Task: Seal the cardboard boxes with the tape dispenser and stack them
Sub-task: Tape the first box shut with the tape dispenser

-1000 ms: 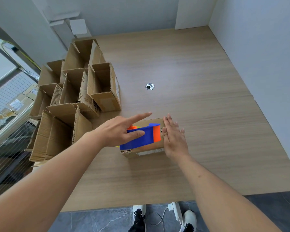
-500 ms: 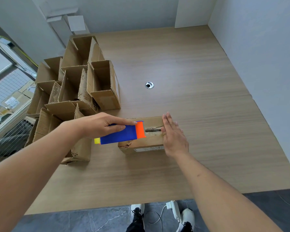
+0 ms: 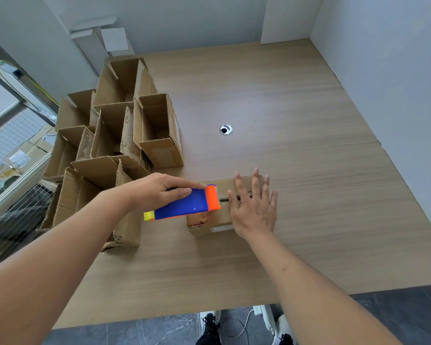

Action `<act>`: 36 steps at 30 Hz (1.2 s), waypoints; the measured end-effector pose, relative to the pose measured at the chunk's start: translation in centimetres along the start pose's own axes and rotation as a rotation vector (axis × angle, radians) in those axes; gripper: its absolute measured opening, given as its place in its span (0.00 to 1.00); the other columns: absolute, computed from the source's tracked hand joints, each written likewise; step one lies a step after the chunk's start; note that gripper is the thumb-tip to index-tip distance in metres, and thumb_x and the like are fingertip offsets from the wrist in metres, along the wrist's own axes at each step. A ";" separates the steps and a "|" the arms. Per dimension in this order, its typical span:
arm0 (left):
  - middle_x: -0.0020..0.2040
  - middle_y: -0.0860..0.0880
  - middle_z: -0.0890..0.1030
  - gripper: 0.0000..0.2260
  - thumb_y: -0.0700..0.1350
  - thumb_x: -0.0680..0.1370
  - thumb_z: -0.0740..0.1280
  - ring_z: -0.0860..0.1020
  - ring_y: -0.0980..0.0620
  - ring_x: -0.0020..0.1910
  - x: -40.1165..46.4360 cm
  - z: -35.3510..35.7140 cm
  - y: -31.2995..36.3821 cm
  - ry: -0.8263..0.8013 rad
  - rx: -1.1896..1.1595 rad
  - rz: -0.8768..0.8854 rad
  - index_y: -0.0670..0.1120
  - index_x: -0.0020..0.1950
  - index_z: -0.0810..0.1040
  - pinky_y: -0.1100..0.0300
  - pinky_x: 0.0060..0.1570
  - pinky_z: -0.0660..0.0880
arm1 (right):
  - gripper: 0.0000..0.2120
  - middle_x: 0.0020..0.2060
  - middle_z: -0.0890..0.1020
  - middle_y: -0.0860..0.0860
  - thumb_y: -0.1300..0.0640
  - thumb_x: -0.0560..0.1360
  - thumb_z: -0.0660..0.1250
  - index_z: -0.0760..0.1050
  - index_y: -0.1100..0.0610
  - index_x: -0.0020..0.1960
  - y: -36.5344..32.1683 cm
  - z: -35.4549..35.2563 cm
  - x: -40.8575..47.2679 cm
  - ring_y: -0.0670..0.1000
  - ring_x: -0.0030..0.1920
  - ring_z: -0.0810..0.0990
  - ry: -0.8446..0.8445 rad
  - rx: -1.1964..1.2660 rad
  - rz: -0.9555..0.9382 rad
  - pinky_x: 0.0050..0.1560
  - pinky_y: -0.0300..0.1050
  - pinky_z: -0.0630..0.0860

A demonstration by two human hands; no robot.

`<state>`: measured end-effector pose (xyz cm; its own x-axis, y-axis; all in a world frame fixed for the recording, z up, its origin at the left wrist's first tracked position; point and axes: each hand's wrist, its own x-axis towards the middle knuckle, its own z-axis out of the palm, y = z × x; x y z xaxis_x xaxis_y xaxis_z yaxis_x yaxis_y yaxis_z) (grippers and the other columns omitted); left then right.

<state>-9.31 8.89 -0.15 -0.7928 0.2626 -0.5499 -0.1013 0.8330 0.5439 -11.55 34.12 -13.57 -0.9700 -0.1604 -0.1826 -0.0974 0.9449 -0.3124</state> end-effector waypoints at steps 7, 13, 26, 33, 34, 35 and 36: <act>0.63 0.70 0.74 0.15 0.59 0.84 0.58 0.74 0.69 0.52 -1.1 0.5 -0.8 -0.037 -0.051 0.005 0.79 0.66 0.70 0.67 0.48 0.70 | 0.27 0.79 0.28 0.47 0.34 0.82 0.35 0.30 0.34 0.78 1.1 -0.8 0.4 0.54 0.79 0.28 -0.090 -0.124 -0.079 0.77 0.66 0.33; 0.59 0.73 0.74 0.15 0.60 0.84 0.57 0.76 0.64 0.49 -3.2 1.6 -2.5 -0.032 -0.126 -0.027 0.80 0.66 0.69 0.66 0.46 0.73 | 0.27 0.79 0.30 0.46 0.33 0.82 0.35 0.30 0.33 0.78 2.0 -1.6 0.8 0.54 0.80 0.30 -0.117 -0.157 -0.136 0.77 0.64 0.33; 0.56 0.67 0.79 0.15 0.61 0.84 0.57 0.79 0.51 0.49 -6.5 4.6 -5.6 0.027 -0.170 -0.023 0.79 0.67 0.68 0.52 0.52 0.76 | 0.28 0.79 0.29 0.45 0.31 0.81 0.37 0.27 0.33 0.77 3.0 -1.9 1.5 0.52 0.79 0.29 -0.157 -0.243 -0.216 0.77 0.64 0.32; 0.57 0.66 0.81 0.15 0.59 0.84 0.58 0.79 0.50 0.45 -7.6 6.6 -7.7 0.070 -0.200 -0.003 0.78 0.67 0.69 0.54 0.48 0.76 | 0.28 0.78 0.28 0.44 0.31 0.81 0.36 0.28 0.32 0.76 3.2 -2.3 1.9 0.51 0.79 0.28 -0.179 -0.287 -0.238 0.78 0.64 0.33; 0.53 0.67 0.81 0.15 0.58 0.84 0.58 0.78 0.52 0.42 -7.7 6.9 -7.8 0.082 -0.194 0.004 0.78 0.67 0.69 0.59 0.44 0.74 | 0.28 0.78 0.28 0.44 0.31 0.81 0.36 0.28 0.32 0.76 3.2 -2.3 1.9 0.51 0.79 0.28 -0.184 -0.291 -0.237 0.78 0.63 0.32; 0.49 0.67 0.81 0.16 0.58 0.85 0.58 0.76 0.53 0.38 -7.8 7.1 -7.9 0.094 -0.185 0.003 0.78 0.67 0.69 0.62 0.40 0.72 | 0.28 0.78 0.27 0.44 0.31 0.81 0.36 0.28 0.32 0.76 3.2 -2.4 1.9 0.51 0.79 0.27 -0.190 -0.293 -0.235 0.78 0.63 0.32; 0.44 0.66 0.81 0.16 0.58 0.85 0.58 0.74 0.54 0.35 -7.7 7.2 -8.0 0.105 -0.175 0.001 0.78 0.67 0.69 0.64 0.37 0.69 | 0.28 0.78 0.27 0.44 0.31 0.81 0.37 0.28 0.32 0.76 3.2 -2.4 1.9 0.51 0.79 0.27 -0.195 -0.295 -0.232 0.78 0.63 0.32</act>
<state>1.95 3.71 -4.83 -0.8505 0.2033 -0.4852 -0.1963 0.7330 0.6512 -14.19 37.53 -12.71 -0.8571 -0.4030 -0.3208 -0.3956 0.9139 -0.0909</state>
